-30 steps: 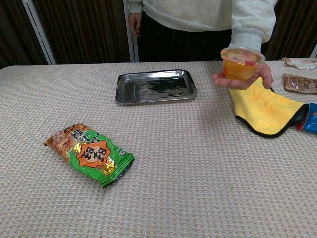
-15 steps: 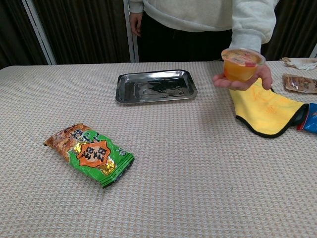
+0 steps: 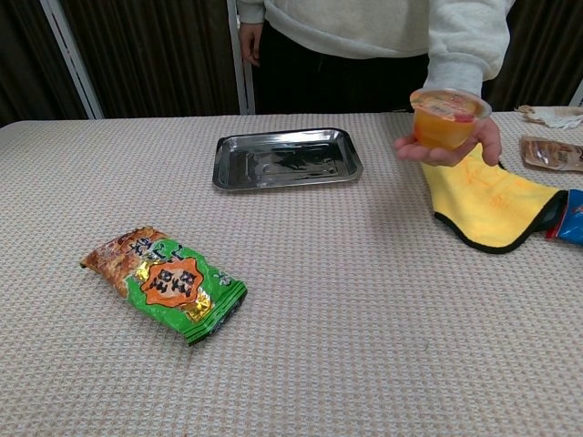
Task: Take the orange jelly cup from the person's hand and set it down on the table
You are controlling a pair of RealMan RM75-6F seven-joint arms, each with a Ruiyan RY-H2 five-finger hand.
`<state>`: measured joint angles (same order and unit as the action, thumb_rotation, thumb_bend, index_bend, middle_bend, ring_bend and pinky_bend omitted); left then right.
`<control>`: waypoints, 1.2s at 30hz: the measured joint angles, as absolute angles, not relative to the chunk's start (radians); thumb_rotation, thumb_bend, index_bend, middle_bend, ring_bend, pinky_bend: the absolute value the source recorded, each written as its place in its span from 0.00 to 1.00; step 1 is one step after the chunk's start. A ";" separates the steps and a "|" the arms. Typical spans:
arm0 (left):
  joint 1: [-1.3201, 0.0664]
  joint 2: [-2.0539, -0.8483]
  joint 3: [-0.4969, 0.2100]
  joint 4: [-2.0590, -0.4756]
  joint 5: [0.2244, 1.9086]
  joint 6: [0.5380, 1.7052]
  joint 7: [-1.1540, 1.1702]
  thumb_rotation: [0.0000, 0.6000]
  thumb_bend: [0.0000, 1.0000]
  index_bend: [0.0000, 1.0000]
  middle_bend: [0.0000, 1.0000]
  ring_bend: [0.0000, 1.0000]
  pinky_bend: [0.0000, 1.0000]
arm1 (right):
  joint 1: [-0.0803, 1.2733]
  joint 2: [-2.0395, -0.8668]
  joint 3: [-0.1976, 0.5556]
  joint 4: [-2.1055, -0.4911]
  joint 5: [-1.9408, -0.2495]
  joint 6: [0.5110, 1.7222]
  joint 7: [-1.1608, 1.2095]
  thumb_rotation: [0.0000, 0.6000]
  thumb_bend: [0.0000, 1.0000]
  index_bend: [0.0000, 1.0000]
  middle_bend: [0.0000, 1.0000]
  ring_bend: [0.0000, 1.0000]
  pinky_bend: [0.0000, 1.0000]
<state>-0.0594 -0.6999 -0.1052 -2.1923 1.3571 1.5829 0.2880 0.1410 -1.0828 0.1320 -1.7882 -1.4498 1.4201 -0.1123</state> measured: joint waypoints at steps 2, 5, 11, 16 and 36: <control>-0.060 -0.700 -0.107 -2.190 1.353 1.582 0.285 1.00 0.19 0.00 0.00 0.00 0.00 | 0.178 -1.054 0.165 -1.858 -1.417 1.374 -0.120 1.00 0.15 0.15 0.09 0.00 0.05; -0.063 -0.700 -0.110 -2.185 1.345 1.580 0.282 1.00 0.19 0.00 0.00 0.00 0.00 | 0.239 -1.011 0.212 -1.937 -1.335 1.290 -0.147 1.00 0.13 0.14 0.08 0.00 0.05; -0.078 -0.708 -0.116 -2.171 1.319 1.557 0.281 1.00 0.19 0.00 0.00 0.00 0.00 | 0.415 -0.947 0.308 -2.046 -1.035 1.114 -0.268 1.00 0.13 0.14 0.07 0.00 0.05; -0.095 -0.720 -0.125 -2.154 1.287 1.541 0.303 1.00 0.19 0.00 0.00 0.00 0.00 | 0.586 -0.963 0.352 -2.068 -0.765 1.062 -0.402 1.00 0.13 0.14 0.07 0.00 0.05; -0.097 -0.714 -0.129 -2.152 1.288 1.545 0.278 1.00 0.19 0.00 0.00 0.00 0.00 | 0.985 -1.142 0.324 -1.972 -0.294 1.029 -0.661 1.00 0.14 0.09 0.00 0.00 0.03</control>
<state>-0.0967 -0.7145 -0.1291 -2.1523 1.2878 1.5454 0.2782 0.9849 -1.1422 0.3244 -1.9715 -0.2942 1.0295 -0.6611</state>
